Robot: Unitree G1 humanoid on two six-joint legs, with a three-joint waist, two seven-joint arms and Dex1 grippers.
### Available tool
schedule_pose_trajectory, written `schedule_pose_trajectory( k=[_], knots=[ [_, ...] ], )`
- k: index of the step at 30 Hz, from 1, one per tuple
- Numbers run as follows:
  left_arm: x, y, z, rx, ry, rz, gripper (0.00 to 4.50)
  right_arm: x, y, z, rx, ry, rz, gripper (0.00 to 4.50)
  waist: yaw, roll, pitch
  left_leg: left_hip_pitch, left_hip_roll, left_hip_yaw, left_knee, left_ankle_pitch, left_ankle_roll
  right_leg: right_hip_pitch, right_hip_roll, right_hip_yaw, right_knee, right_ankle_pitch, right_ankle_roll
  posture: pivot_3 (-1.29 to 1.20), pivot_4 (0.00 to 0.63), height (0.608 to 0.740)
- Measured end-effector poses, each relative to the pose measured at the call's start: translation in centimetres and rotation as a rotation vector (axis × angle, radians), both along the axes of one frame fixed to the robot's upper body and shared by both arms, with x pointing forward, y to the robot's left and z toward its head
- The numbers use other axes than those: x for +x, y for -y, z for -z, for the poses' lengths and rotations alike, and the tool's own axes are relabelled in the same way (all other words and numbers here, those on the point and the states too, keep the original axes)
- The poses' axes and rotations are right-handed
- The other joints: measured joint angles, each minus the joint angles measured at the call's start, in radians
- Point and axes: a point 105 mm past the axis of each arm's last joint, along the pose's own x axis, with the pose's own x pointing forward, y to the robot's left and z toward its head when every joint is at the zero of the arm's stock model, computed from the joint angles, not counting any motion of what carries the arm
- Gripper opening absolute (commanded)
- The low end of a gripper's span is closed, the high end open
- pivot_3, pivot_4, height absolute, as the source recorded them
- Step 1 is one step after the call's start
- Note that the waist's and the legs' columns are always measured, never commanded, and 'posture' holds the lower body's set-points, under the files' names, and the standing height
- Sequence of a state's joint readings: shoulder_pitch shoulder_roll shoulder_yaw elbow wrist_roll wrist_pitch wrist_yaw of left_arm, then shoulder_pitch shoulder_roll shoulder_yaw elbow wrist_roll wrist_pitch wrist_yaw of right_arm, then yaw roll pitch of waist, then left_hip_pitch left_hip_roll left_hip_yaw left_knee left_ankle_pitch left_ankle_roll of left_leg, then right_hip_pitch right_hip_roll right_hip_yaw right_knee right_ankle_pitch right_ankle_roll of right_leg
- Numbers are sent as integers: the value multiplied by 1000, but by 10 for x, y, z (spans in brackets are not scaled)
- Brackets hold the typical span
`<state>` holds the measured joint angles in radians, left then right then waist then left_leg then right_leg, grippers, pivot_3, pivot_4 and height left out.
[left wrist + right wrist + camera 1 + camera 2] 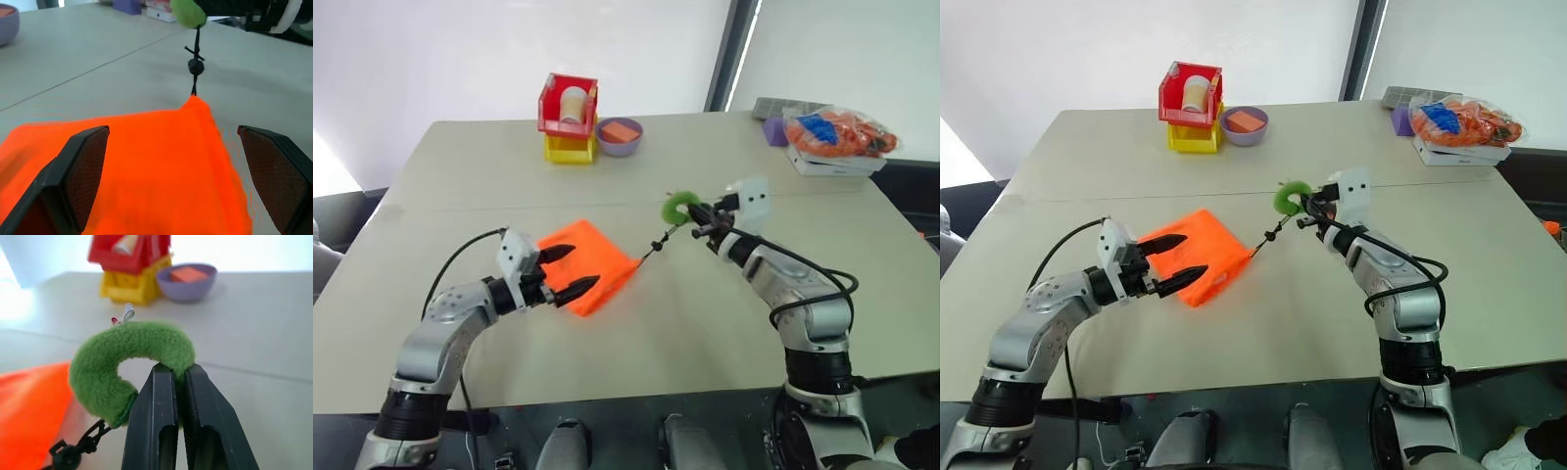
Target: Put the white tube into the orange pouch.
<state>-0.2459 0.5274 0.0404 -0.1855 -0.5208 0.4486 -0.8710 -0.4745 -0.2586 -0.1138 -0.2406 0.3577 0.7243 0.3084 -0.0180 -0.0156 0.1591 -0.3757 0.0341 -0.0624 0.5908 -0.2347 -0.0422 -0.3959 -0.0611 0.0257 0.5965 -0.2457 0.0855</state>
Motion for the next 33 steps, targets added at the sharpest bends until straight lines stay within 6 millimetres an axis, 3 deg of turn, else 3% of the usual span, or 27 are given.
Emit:
schedule_pose_trajectory(
  k=[5,11,18,23,33],
  knots=[
    [17,17,-8,25,27,63,4500,-1,-9,3,-11,-11,-32,43,2,0,0,-1,0,0,0,0,0,0,0,0,0,0,0,0,150,740],
    [29,46,-13,200,239,36,4500,-1,-10,2,-8,-5,-28,43,2,0,0,0,0,0,0,0,0,0,1,0,0,0,0,0,150,740],
    [9,99,-11,339,463,-6,4500,-4,-20,-6,86,21,-40,43,2,1,0,0,0,0,0,0,0,0,1,1,0,0,1,0,150,740],
    [14,101,4,386,463,-189,4500,-9,-14,-10,247,3,-10,43,2,1,0,0,0,-1,1,0,0,1,1,1,1,0,1,0,150,740],
    [17,104,10,372,447,-382,4500,-16,-12,-3,318,-52,-28,43,2,1,-1,0,0,-1,1,0,0,1,1,0,1,-2,4,0,150,740]
  ],
)
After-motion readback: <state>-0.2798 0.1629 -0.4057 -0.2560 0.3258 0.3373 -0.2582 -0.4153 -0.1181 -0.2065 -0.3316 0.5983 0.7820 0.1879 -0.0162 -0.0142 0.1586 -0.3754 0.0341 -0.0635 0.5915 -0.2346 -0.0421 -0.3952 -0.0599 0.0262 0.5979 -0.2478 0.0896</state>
